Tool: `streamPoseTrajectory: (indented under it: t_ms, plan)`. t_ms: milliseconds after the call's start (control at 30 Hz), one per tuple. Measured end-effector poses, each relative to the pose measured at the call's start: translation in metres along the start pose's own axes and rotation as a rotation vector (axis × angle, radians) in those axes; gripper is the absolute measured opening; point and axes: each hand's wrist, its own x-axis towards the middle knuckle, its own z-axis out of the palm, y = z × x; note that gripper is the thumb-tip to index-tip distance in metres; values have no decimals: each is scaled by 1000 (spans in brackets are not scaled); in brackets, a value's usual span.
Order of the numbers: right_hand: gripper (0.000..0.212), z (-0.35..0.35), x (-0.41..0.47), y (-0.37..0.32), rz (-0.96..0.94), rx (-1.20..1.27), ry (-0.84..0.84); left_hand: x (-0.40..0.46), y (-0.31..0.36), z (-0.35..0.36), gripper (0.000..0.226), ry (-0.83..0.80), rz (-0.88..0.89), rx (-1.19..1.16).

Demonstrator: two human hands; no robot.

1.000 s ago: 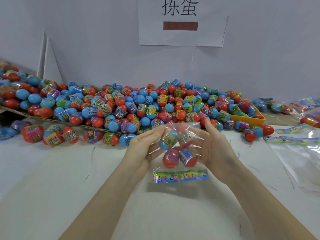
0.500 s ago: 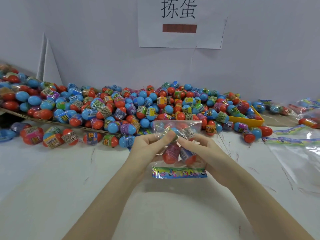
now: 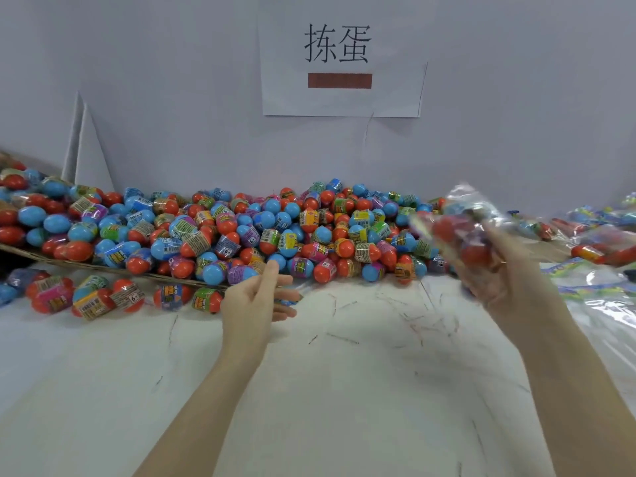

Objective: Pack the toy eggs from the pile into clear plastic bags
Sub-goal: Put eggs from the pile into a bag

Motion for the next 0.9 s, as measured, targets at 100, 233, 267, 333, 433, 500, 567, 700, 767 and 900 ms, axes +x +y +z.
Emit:
streamPoseTrajectory:
  t_ms: [100,233,267,333,433,500,567,700,767,900]
  plan:
    - [45,-9,8,-5,-130,267,148,-1,-4,2,31,12,86,86]
    - [49,1,11,15,-86,-362,184,-5,-14,0,23,22,373,590]
    - [46,3,11,17,-112,-517,209,-6,-16,1,19,43,436,694]
    - [36,-2,9,13,-138,-756,208,-9,-16,3,14,42,537,806]
    - [23,-22,7,-9,2,-1212,109,-11,-17,6,14,28,616,840]
    - [31,-42,12,-21,153,-1549,126,-10,-18,5,15,25,609,837]
    - [35,-66,10,-25,245,-1790,194,-9,-18,5,15,31,625,839]
    - [55,-112,-9,-9,319,-1682,281,-9,-20,7,17,25,615,825]
    - [46,-127,-16,0,239,-1585,292,-9,-21,7,17,19,596,828]
    - [34,-137,-22,6,97,-1530,359,-8,-24,6,18,21,566,830]
